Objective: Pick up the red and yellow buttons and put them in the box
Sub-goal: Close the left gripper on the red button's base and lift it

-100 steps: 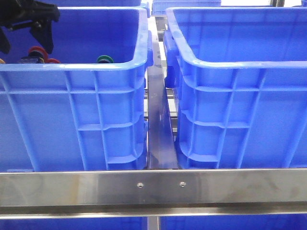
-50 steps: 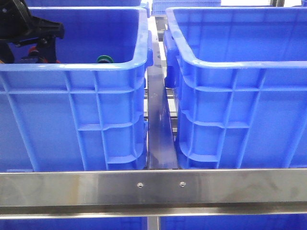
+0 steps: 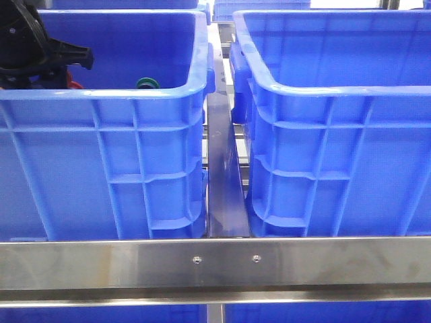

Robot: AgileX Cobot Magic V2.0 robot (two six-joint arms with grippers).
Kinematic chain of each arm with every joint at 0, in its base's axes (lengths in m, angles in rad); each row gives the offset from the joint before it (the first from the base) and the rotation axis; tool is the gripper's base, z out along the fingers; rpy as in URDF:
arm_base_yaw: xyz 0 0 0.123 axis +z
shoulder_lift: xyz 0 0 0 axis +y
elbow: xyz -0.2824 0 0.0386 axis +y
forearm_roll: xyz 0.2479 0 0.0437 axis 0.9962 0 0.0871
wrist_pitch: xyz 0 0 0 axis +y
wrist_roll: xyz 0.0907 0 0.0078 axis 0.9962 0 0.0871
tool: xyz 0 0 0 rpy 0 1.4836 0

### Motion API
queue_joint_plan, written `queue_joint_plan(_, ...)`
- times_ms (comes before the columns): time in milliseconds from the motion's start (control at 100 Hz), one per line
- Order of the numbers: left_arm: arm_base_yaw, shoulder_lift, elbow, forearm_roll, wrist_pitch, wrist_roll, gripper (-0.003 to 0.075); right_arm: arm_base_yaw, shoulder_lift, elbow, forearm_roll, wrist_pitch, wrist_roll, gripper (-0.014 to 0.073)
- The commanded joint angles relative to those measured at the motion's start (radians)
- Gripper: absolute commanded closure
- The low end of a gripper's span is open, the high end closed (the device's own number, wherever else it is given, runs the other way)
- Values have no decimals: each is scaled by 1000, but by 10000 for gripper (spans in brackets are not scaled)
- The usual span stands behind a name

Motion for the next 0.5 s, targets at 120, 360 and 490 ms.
queue_joint_plan(120,-7,-78,-34,12,-26,-10,739,-3,-18,-1,-7,-83,0,660)
queue_joint_plan(360,-17,-198,-32,-6,110,24,739,-3,-18,-1,-7,-83,0,660)
queue_joint_plan(490,-56,-272,23,-22,133,59,739,-3,-18,-1,-7,-83,0,660)
